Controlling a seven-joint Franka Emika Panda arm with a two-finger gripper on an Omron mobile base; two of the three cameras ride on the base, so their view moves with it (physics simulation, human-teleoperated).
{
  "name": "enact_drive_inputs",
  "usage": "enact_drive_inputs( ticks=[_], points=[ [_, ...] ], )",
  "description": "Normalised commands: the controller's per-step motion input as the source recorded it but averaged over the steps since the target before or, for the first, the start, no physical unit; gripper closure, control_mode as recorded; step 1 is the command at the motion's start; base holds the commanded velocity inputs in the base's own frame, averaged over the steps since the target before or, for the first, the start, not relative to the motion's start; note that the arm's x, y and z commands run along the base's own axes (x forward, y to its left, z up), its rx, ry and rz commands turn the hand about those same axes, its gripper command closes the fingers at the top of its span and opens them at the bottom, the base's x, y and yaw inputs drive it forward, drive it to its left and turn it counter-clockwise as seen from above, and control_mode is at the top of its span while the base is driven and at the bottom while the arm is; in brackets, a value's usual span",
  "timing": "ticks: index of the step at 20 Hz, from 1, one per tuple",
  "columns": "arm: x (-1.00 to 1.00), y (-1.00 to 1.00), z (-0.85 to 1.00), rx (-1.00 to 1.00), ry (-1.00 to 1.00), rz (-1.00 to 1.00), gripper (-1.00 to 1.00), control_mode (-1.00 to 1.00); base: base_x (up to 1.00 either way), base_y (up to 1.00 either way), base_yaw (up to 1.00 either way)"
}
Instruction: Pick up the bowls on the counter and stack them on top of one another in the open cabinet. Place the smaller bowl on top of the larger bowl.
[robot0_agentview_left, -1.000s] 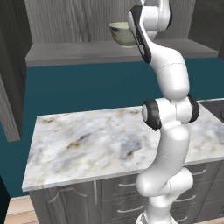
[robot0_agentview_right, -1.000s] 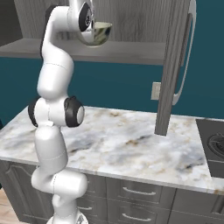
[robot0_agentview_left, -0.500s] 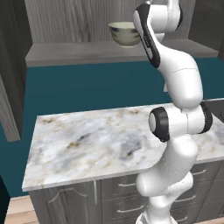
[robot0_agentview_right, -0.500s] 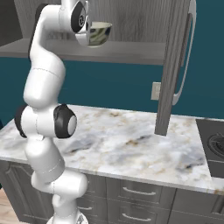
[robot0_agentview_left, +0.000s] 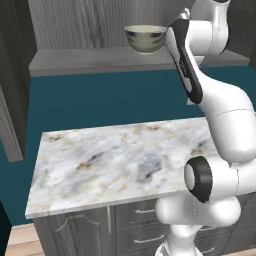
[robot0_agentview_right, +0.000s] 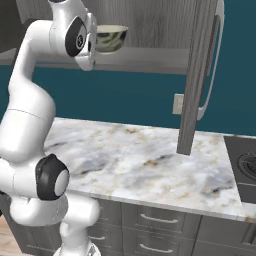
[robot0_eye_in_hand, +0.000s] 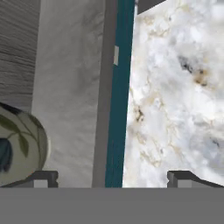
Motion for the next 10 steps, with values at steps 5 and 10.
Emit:
enact_drive_inputs(
  ticks=[5,10],
  points=[
    [-1.00,-0.03,-0.23,0.00,-0.03,0.00,-1.00,-1.00,0.00,0.00,0.00],
    [-1.00,-0.08,-0.05,0.02,-0.11,0.00,-1.00,-1.00,0.00,0.00,0.00]
  ],
)
